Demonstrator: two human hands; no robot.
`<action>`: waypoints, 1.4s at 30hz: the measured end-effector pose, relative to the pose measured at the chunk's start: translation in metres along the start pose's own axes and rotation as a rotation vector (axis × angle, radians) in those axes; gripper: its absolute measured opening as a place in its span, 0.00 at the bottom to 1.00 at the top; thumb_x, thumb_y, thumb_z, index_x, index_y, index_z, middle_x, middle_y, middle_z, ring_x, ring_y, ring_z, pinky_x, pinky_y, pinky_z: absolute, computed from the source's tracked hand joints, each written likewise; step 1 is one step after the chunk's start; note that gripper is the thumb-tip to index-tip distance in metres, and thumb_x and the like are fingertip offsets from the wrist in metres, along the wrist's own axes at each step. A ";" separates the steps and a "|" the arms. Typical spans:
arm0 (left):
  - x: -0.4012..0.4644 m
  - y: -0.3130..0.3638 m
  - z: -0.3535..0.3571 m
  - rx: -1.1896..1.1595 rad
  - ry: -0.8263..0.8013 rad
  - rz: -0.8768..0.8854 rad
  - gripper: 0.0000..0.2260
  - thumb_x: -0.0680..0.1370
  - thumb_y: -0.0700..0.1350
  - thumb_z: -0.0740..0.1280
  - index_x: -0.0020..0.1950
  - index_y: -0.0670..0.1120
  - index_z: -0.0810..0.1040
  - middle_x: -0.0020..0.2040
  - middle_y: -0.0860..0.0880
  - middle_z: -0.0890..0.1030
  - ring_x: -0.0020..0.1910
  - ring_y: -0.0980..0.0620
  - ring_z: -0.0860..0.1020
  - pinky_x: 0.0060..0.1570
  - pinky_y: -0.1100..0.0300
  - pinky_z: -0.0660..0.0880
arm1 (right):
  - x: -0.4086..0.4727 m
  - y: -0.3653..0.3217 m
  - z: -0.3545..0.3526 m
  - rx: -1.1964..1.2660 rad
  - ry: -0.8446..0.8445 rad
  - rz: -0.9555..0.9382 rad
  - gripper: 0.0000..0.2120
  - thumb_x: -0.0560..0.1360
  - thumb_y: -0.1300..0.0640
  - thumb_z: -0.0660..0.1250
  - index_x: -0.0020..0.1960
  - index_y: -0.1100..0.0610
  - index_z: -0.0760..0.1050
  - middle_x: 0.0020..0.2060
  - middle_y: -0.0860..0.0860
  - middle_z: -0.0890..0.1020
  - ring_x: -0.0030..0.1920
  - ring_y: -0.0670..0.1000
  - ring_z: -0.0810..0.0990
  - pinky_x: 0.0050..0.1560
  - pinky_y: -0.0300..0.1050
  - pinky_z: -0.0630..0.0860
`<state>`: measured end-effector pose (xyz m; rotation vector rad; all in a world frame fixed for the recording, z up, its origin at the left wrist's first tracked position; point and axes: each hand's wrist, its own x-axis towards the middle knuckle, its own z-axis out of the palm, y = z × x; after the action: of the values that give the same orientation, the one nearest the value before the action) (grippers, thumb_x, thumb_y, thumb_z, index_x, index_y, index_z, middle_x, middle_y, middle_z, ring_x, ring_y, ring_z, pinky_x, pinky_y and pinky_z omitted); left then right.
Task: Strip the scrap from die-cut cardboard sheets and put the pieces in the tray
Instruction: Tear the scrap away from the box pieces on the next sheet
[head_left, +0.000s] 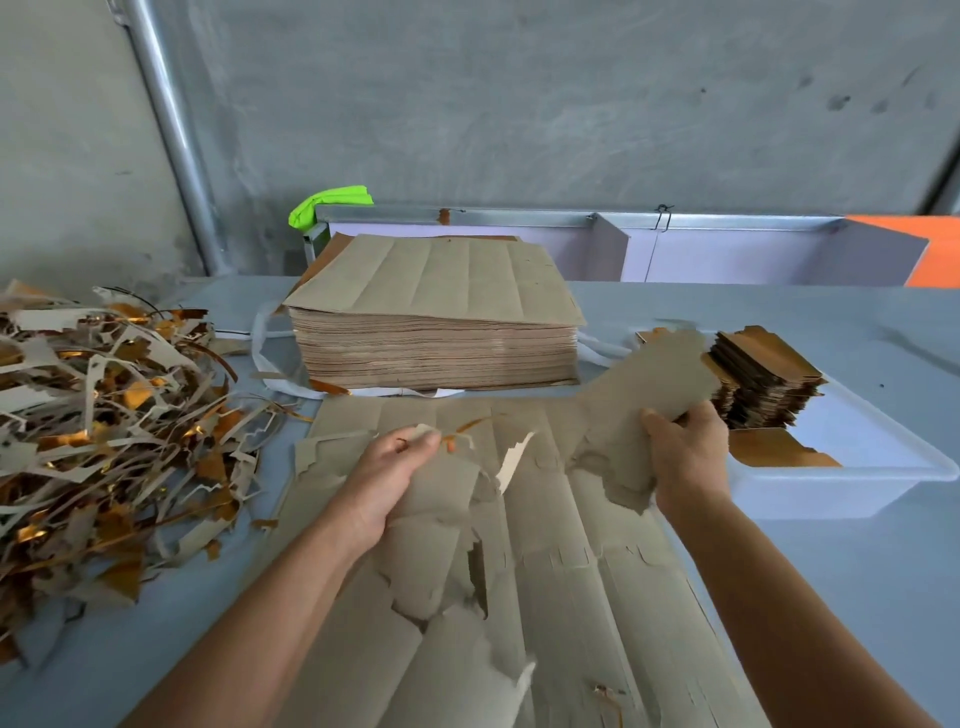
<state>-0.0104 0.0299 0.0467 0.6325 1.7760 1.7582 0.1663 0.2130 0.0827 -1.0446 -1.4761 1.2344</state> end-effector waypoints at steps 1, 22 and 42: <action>0.002 0.002 -0.001 -0.075 -0.013 -0.002 0.08 0.78 0.45 0.65 0.51 0.43 0.81 0.46 0.44 0.84 0.44 0.50 0.81 0.43 0.59 0.76 | -0.002 0.000 -0.002 -0.124 -0.043 -0.058 0.12 0.73 0.67 0.63 0.54 0.56 0.69 0.42 0.49 0.75 0.50 0.57 0.76 0.46 0.51 0.75; -0.001 -0.005 0.048 -0.201 -0.086 -0.114 0.08 0.81 0.43 0.61 0.53 0.44 0.79 0.48 0.45 0.83 0.49 0.49 0.80 0.55 0.53 0.75 | -0.047 -0.001 0.017 -0.218 -0.702 -0.195 0.23 0.74 0.71 0.60 0.57 0.43 0.71 0.54 0.48 0.75 0.52 0.50 0.77 0.53 0.48 0.78; -0.002 0.011 0.051 -0.293 -0.084 0.068 0.08 0.80 0.42 0.62 0.54 0.44 0.80 0.40 0.47 0.84 0.34 0.57 0.80 0.35 0.65 0.77 | -0.055 -0.001 0.029 -0.165 -0.708 0.044 0.07 0.73 0.56 0.72 0.41 0.60 0.83 0.38 0.55 0.85 0.38 0.49 0.81 0.41 0.43 0.78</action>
<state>0.0250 0.0666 0.0588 0.6379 1.4191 1.9586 0.1505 0.1536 0.0746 -0.7725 -2.1244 1.6329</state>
